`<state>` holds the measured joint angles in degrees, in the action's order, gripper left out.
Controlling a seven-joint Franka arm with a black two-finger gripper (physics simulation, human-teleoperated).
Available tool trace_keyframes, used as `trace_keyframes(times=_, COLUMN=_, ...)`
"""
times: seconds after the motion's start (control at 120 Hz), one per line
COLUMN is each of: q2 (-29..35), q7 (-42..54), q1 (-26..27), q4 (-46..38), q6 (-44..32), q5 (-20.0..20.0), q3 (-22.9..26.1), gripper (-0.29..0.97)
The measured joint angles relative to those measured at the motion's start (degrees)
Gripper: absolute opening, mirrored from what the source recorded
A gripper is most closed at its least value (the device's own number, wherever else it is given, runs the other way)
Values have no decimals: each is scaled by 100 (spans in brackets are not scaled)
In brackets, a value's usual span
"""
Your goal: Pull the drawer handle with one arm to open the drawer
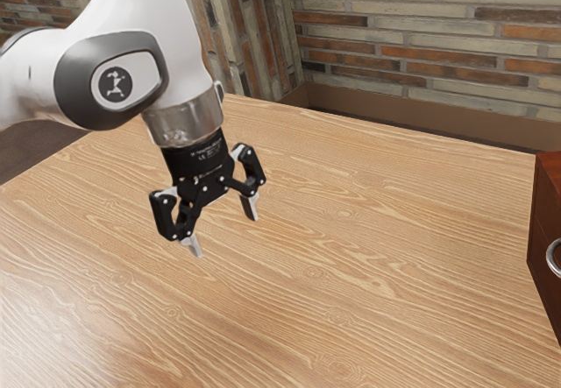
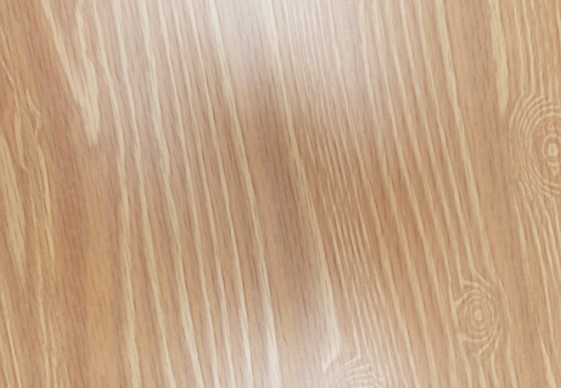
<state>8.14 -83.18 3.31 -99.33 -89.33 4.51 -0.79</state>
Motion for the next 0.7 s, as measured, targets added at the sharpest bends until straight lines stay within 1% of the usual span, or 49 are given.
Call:
trace_keyframes(times=0.125, q2=16, q7=-62, q1=14, q4=-142, q6=-6, q5=4, q3=7, gripper=68)
trace_keyframes(times=0.192, q2=104, q7=-94, q1=163, q4=-307, q6=40, q5=1, q3=13, gripper=68)
trace_keyframes(times=0.233, q2=103, q7=-118, q1=324, q4=-268, q6=96, q5=-6, q3=27, gripper=68)
trace_keyframes(times=0.317, q2=-479, q7=-90, q1=527, q4=431, q6=177, q5=9, q3=111, gripper=68)
trace_keyframes(times=0.392, q2=-946, q7=25, q1=556, q4=923, q6=136, q5=23, q3=309, gripper=68)
trace_keyframes(times=0.467, q2=-1223, q7=158, q1=618, q4=1144, q6=-71, q5=39, q3=472, gripper=68)
trace_keyframes(times=0.533, q2=-1462, q7=265, q1=770, q4=1428, q6=-260, q5=47, q3=505, gripper=68)
trace_keyframes(times=0.617, q2=-1618, q7=398, q1=815, q4=1492, q6=-550, q5=49, q3=538, gripper=68)
trace_keyframes(times=0.7, q2=-1984, q7=534, q1=891, q4=1770, q6=-853, q5=50, q3=568, gripper=68)
